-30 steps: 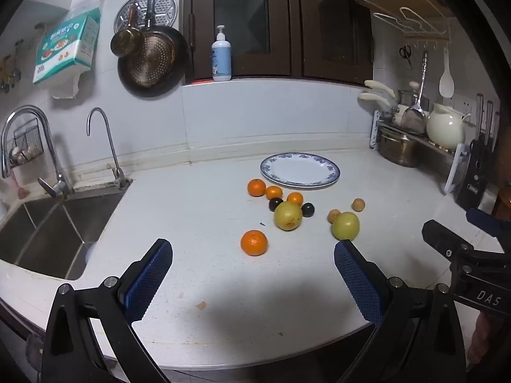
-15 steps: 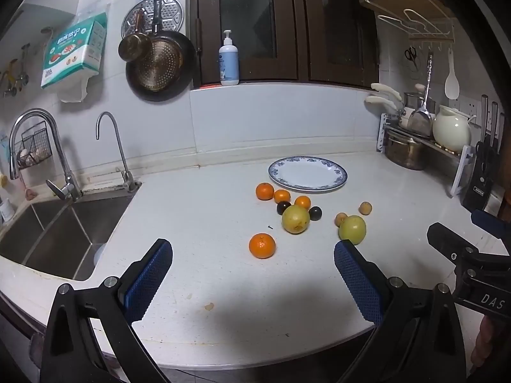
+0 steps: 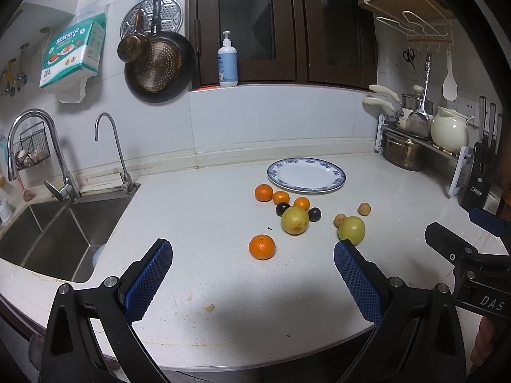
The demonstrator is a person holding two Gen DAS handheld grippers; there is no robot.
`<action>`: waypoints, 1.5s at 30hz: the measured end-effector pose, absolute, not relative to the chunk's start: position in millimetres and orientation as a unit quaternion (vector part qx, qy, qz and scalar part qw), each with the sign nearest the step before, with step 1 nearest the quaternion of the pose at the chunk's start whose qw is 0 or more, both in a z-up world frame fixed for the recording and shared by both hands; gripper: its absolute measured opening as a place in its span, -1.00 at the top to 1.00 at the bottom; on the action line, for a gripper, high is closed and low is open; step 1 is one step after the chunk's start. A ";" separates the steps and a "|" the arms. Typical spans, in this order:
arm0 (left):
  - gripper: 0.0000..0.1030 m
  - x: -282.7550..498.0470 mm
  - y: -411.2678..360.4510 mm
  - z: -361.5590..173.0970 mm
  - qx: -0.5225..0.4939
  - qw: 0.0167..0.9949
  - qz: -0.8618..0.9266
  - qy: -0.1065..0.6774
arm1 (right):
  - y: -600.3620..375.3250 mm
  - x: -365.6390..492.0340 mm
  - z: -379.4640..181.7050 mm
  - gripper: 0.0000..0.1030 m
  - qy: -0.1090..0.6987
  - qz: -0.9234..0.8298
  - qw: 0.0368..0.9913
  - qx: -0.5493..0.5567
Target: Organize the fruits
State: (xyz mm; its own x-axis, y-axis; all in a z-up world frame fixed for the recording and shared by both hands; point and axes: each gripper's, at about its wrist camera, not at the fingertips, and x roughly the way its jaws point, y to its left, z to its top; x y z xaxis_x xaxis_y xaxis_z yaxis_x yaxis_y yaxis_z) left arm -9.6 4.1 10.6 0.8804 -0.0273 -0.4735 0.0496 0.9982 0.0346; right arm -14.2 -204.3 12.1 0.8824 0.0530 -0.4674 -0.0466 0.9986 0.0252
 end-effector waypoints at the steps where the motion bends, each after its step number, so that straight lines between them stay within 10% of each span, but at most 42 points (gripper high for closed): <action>1: -1.00 -9.8 4.4 10.7 0.023 0.969 -0.020 0.243 | -203.9 -14.2 12.1 -0.99 0.241 0.026 0.970 0.007; 45: -1.00 -8.7 2.4 16.9 0.029 0.971 -0.018 0.237 | -202.2 -17.0 16.3 -0.99 0.238 0.029 0.971 0.007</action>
State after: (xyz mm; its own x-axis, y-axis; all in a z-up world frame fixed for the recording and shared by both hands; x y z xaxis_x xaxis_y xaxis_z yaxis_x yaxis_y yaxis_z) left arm -8.7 2.4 16.9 0.8874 -0.0218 -0.4604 0.0490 0.9977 0.0472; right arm -17.0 -202.2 16.3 0.8851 0.0593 -0.4617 -0.0527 0.9982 0.0272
